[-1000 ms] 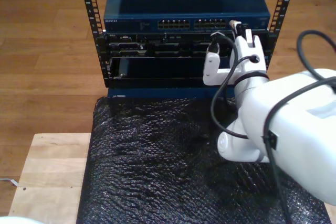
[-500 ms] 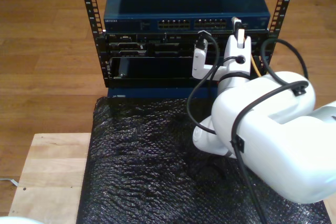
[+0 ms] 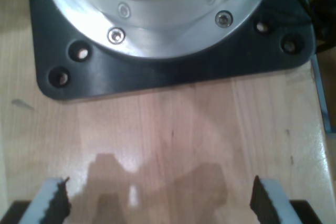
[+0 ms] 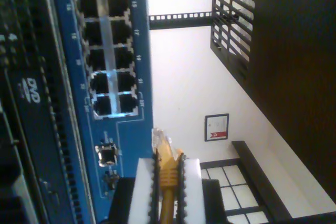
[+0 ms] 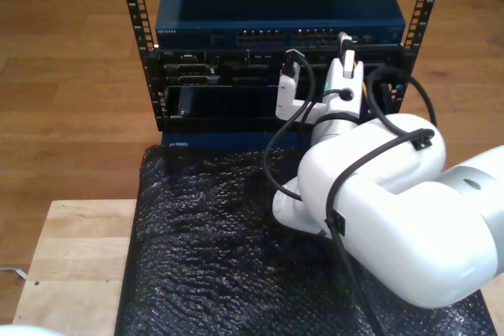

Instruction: Grab the cable and plug it in

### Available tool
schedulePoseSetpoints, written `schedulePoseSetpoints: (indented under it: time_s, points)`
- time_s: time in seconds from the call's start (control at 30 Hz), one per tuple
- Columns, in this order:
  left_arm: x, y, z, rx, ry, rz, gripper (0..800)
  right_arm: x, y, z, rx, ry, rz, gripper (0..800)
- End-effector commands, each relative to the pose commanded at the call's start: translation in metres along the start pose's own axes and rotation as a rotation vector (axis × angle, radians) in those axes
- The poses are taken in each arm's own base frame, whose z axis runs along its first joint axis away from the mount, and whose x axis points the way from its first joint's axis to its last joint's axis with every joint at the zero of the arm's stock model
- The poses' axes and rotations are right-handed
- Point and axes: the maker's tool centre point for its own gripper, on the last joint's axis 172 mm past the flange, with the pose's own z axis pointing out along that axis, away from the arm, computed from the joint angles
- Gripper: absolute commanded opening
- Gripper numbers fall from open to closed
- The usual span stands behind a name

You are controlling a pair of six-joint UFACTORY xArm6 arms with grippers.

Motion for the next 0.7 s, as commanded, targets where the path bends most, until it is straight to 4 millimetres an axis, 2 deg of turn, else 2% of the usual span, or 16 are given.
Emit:
schedulePoseSetpoints:
  time_s: [0.7]
  points:
    - [0.0, 0.0, 0.0, 0.0, 0.0, 0.0, 800, 0.007, -0.013, 0.008, 0.014, 0.012, 0.005, 0]
